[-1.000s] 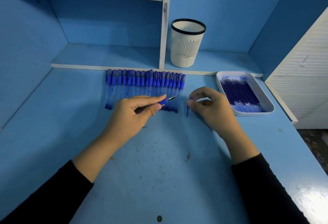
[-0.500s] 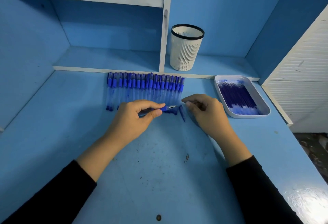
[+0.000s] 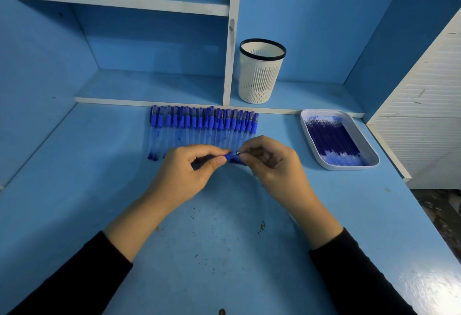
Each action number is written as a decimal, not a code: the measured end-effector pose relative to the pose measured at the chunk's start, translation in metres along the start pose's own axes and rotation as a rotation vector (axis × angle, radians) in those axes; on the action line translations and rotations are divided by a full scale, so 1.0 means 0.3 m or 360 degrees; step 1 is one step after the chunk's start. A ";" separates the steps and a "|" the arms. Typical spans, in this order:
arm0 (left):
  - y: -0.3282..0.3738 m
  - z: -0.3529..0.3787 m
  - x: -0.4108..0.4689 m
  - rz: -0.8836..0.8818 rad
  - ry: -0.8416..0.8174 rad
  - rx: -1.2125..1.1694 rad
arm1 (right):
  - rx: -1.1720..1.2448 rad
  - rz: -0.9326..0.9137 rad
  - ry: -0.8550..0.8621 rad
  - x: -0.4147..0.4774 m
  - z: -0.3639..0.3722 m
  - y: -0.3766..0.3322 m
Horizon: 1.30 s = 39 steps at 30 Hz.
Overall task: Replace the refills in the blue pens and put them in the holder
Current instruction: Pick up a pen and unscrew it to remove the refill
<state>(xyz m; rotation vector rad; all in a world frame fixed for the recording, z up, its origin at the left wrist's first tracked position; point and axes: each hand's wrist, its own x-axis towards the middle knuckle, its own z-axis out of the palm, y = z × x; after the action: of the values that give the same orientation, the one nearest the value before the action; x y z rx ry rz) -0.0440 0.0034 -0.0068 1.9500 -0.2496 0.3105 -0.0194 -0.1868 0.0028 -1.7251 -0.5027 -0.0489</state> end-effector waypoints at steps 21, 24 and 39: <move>-0.007 0.002 -0.002 0.0104 0.0006 0.0089 | 0.0283 0.0311 -0.0006 0.004 -0.012 -0.016; -0.007 0.002 -0.002 0.0089 0.0010 0.0063 | 0.0227 0.0317 -0.0010 0.004 -0.010 -0.010; -0.008 0.008 -0.002 0.0114 0.0011 0.0071 | 0.0324 0.0297 0.0003 0.006 -0.018 -0.023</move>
<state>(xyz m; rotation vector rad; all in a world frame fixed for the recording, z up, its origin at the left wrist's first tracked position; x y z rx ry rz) -0.0437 0.0022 -0.0100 1.9865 -0.3108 0.3723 -0.0189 -0.1906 0.0109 -1.5644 -0.3315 0.1299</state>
